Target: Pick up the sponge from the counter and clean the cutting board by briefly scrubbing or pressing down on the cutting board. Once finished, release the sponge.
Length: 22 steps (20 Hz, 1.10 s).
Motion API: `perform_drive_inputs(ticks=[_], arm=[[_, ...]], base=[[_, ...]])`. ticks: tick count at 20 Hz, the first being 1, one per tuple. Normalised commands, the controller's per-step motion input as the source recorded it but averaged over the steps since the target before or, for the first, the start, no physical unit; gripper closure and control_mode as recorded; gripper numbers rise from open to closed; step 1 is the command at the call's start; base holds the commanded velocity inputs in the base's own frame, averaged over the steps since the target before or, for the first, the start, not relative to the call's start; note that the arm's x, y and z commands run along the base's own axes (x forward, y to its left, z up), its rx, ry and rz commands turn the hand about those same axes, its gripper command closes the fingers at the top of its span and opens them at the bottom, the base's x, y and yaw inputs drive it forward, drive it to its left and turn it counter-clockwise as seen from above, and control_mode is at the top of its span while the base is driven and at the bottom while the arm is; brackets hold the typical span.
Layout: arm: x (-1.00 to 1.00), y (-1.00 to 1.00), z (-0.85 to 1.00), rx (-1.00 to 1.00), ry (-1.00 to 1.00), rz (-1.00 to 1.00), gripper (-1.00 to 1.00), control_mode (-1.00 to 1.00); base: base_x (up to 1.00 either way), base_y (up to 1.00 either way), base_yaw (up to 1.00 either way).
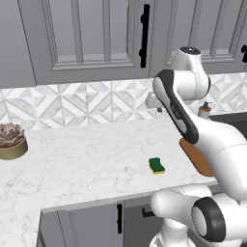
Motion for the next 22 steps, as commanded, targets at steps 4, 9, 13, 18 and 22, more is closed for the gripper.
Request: perform_drive_inputs(ticks=[4,9,13,18,22], arm=[[-0.01,0.0,0.0,0.01,0.0,0.0,-1.0,-1.0],[-0.19,-0.15,-0.27,0.02,-0.02,-0.01,-1.0,-1.0],[-0.32,0.0,-0.62,0.0,0.0,-0.06,-1.0,-1.0],[-0.41,-0.05,-0.9,0.0,0.0,-0.07,-1.0,-1.0],[-0.28,-0.16,-0.78,0.0,0.0,-0.07,-1.0,-1.0]], base=[[0.0,0.0,0.0],[0.0,0.0,0.0],[0.0,0.0,0.0],[0.0,0.0,0.0],[0.0,0.0,0.0]])
